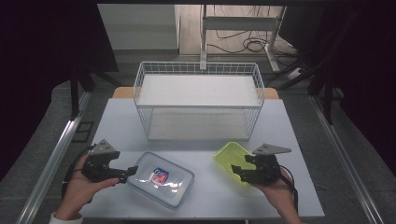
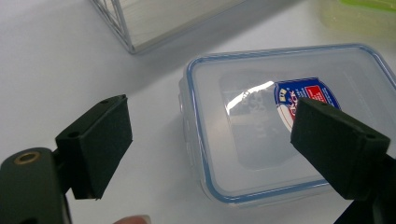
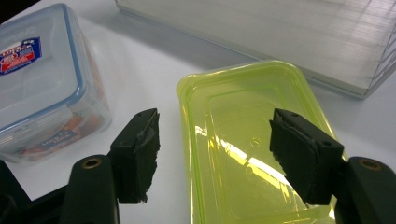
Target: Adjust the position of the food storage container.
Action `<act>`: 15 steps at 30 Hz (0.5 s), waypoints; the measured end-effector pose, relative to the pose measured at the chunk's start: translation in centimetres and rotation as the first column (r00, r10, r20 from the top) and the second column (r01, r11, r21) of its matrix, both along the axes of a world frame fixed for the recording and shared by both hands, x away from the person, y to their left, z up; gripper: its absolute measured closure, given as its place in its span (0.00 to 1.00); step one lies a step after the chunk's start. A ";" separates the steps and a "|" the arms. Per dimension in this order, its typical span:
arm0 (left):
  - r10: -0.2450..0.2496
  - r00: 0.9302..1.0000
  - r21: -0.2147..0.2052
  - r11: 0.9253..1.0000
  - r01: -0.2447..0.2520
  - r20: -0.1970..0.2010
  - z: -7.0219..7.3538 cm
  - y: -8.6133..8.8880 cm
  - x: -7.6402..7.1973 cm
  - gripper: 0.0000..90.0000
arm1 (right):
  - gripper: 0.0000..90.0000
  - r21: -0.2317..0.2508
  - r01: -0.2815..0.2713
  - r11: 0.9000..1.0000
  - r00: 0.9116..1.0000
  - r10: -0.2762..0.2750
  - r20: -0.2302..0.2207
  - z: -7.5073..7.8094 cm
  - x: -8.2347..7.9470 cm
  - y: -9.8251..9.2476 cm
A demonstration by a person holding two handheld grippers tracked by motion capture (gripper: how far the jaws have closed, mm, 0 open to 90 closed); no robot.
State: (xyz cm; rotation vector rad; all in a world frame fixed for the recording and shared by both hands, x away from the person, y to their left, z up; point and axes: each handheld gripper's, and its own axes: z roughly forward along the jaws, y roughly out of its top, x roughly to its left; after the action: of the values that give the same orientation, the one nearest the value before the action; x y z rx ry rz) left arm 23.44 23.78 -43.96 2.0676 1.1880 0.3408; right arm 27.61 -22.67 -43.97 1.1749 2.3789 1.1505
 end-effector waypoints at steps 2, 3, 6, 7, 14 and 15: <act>0.002 1.000 -0.004 1.000 -0.002 0.002 0.0 0.0 -0.1 0.14 | 0.39 0.001 -0.004 1.000 1.000 0.004 0.001 0.1 0.0 0.0; 0.000 1.000 -0.006 1.000 0.000 0.006 0.1 0.0 -0.1 0.14 | 0.40 0.001 -0.008 1.000 1.000 0.008 0.000 0.1 0.0 0.0; -0.001 1.000 -0.007 1.000 0.001 0.005 0.1 0.0 -0.2 0.14 | 0.46 0.001 -0.024 1.000 1.000 0.024 -0.001 0.0 -0.2 0.3; -0.002 1.000 -0.006 1.000 0.002 0.001 0.0 0.1 -0.3 0.14 | 0.47 0.003 -0.028 1.000 1.000 0.028 -0.001 0.0 -0.2 0.4; 0.000 1.000 -0.019 1.000 0.000 0.000 0.1 0.3 -0.2 0.15 | 0.51 0.008 -0.055 0.998 0.998 0.055 -0.011 0.1 -0.3 0.7; 0.001 1.000 -0.022 1.000 -0.001 0.001 0.1 0.3 -0.2 0.15 | 0.51 0.013 -0.060 0.998 0.998 0.060 -0.012 0.0 -0.3 0.8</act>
State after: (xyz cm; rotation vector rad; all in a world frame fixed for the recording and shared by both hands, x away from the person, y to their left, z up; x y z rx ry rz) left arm 23.21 24.10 -43.88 2.0474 1.1874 0.3280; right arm 27.26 -21.87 -43.92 1.1250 2.4355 1.1818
